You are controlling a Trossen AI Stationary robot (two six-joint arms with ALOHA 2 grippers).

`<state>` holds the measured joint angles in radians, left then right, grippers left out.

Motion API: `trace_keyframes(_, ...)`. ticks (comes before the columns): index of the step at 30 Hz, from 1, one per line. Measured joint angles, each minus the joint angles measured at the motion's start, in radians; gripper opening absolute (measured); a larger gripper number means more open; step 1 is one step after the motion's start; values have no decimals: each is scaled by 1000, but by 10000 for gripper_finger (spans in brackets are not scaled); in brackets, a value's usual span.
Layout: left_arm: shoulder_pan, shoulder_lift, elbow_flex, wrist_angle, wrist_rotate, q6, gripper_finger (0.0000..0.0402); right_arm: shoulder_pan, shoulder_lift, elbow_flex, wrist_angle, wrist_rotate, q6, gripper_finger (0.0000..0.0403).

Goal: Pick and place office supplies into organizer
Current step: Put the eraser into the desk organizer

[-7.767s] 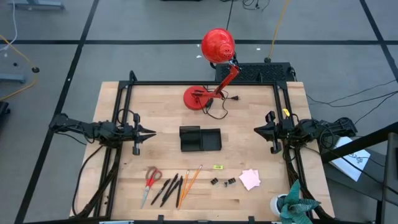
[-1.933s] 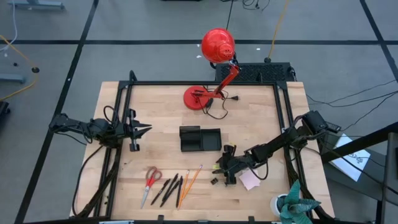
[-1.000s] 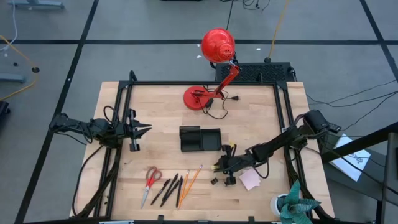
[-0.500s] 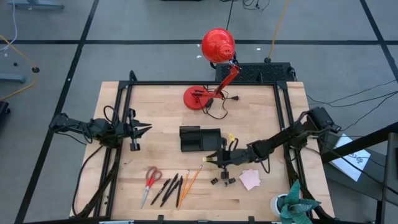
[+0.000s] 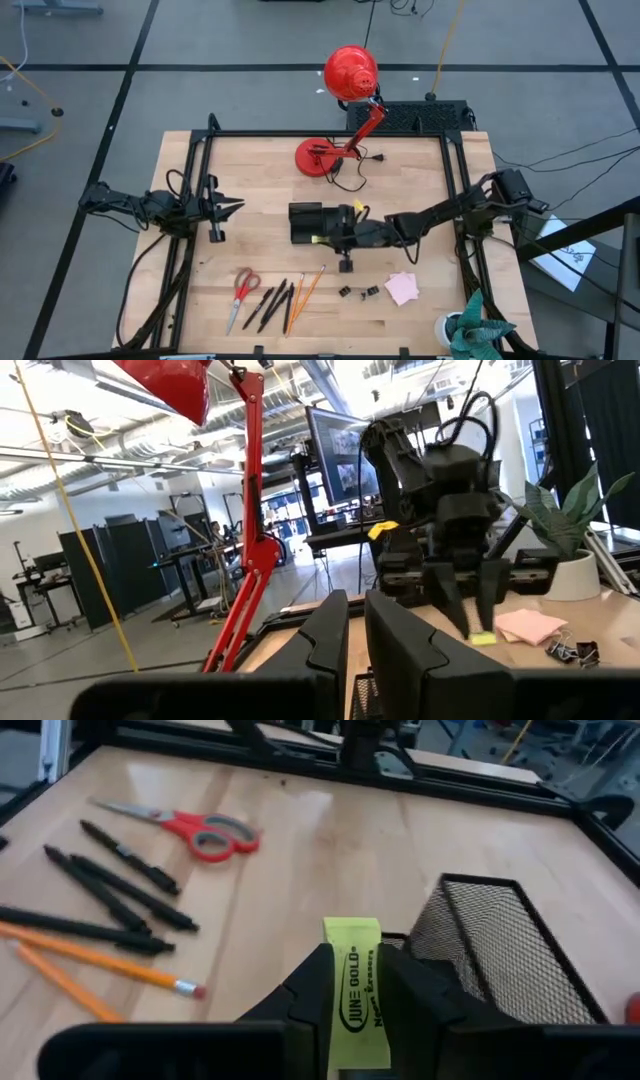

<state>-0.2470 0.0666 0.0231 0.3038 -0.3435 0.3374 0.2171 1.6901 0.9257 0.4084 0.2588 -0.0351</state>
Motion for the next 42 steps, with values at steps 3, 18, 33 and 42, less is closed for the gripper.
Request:
trace_keyframes(3, 0, 0, 0, 2, 0, 0, 47, -22, 10, 0, 35, -25, 12, 62)
trace_keyframes(18, 0, 0, 0, 13, -18, 0, 47, -94, 206, 69, 156, -81, 9, 61)
trace_keyframes(33, 0, 0, 0, 12, -26, 0, 47, -101, 362, 159, 125, -59, -31, 63)
trace_keyframes(42, 0, 0, 0, 13, -26, 18, 47, -101, 362, 159, 116, -46, -3, 91)
